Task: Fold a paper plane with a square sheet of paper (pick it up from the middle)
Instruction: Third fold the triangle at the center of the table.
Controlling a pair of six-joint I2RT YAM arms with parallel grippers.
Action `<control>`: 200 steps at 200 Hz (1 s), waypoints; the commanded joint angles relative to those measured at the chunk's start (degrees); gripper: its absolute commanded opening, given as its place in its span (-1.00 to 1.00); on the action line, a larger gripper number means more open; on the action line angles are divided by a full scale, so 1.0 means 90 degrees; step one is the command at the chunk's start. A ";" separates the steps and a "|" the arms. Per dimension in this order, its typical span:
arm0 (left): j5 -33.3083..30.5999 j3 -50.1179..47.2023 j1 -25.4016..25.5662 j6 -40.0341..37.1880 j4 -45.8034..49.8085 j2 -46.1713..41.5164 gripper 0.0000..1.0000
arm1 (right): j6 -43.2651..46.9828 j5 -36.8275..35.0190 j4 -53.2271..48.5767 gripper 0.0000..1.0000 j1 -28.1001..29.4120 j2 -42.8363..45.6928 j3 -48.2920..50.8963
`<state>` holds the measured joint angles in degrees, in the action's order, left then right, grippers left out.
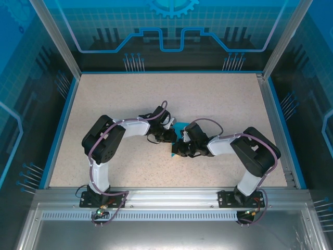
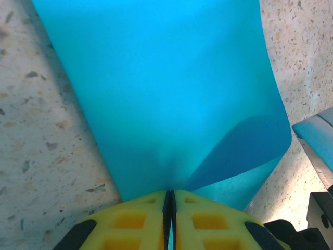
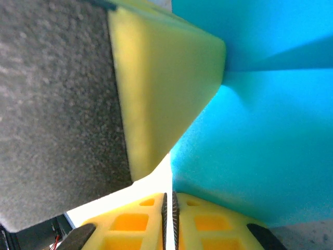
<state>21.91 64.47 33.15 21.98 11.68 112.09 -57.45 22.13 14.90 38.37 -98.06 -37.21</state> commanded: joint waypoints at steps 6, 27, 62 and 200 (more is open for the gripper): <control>-0.0193 -0.0034 -0.0015 -0.0143 0.0441 0.0298 -0.74 | 0.0118 -0.0034 -0.0294 -0.69 0.0137 0.0285 -0.0048; -0.0169 -0.0007 -0.0021 -0.0116 0.0414 0.0296 -0.76 | 0.0287 -0.0159 -0.0578 -0.69 0.0133 0.0611 -0.0008; -0.0110 0.0063 -0.0021 -0.0116 0.0427 0.0295 -0.77 | 0.0154 -0.0406 -0.0631 -0.70 0.0149 0.0974 0.0315; -0.0092 0.0106 -0.0015 -0.0159 0.0515 0.0231 -0.77 | 0.2858 -0.1326 -0.4408 -0.76 -0.1324 -0.0960 -0.3342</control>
<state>22.22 65.12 33.15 21.98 11.79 112.46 -37.15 12.97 -15.05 27.31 -102.41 -62.65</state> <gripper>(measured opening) 0.116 0.118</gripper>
